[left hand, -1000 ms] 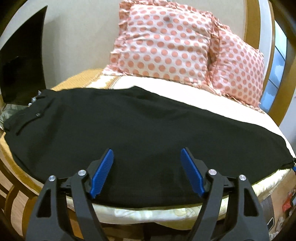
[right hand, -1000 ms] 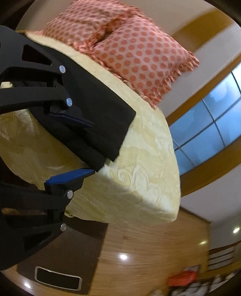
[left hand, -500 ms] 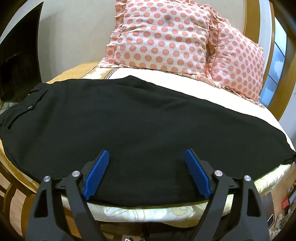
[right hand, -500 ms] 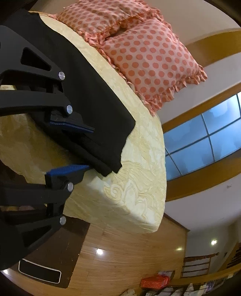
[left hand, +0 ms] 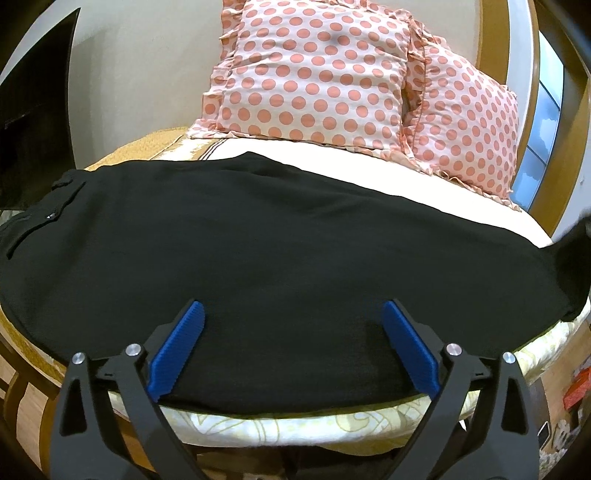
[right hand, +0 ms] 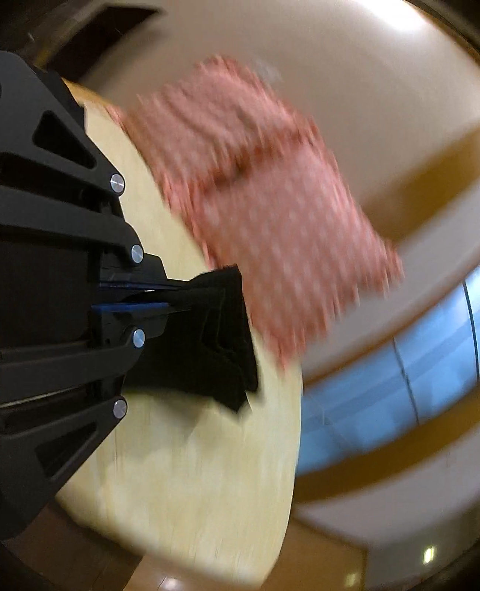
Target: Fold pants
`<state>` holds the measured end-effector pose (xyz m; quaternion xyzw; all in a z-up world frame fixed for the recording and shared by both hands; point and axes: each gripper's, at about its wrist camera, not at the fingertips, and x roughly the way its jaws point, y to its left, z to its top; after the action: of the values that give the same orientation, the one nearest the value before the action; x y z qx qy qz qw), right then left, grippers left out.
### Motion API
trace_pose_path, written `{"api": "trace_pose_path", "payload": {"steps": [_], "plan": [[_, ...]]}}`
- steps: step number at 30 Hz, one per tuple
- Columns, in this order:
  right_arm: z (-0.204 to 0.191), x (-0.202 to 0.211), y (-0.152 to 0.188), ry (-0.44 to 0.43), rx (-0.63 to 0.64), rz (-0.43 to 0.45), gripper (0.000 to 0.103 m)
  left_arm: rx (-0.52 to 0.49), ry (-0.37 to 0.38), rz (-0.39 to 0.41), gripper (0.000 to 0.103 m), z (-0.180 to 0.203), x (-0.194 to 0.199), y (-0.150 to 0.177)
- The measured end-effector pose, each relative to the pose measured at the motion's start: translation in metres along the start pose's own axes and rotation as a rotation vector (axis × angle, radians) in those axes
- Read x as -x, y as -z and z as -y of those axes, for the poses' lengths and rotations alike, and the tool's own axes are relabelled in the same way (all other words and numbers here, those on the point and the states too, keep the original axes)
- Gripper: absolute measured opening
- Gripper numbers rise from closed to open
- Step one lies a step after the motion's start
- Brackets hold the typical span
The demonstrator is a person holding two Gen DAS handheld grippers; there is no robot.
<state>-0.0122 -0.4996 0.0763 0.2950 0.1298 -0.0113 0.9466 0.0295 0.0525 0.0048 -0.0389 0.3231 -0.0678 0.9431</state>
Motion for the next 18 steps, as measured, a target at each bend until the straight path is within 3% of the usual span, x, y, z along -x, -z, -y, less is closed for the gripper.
{"api": "trace_pose_path", "payload": {"steps": [3, 6, 7, 9, 12, 15, 18], "plan": [[-0.070, -0.025, 0.016, -0.218, 0.074, -0.093, 0.006, -0.002, -0.004, 0.006, 0.099, 0.001, -0.001, 0.001], [-0.137, -0.052, 0.058, -0.417, 0.149, -0.265, 0.006, 0.003, -0.005, 0.005, 0.099, 0.000, 0.000, 0.000], [-0.161, -0.065, 0.087, -0.470, 0.206, -0.366, 0.006, 0.008, -0.004, 0.006, 0.099, -0.001, 0.000, 0.000], [-0.183, -0.086, 0.134, -0.484, 0.276, -0.513, 0.006, 0.014, 0.002, 0.007, 0.099, -0.002, 0.000, 0.000], [-0.181, -0.114, 0.183, -0.427, 0.255, -0.685, 0.006, 0.023, 0.016, 0.007, 0.099, -0.004, 0.001, -0.001], [-0.180, -0.116, 0.175, -0.437, 0.238, -0.662, 0.006, 0.016, 0.024, 0.013, 0.099, -0.005, 0.001, 0.000], [-0.189, -0.106, 0.151, -0.472, 0.226, -0.565, 0.006, 0.007, 0.018, 0.019, 0.101, -0.002, 0.000, 0.001]]}}
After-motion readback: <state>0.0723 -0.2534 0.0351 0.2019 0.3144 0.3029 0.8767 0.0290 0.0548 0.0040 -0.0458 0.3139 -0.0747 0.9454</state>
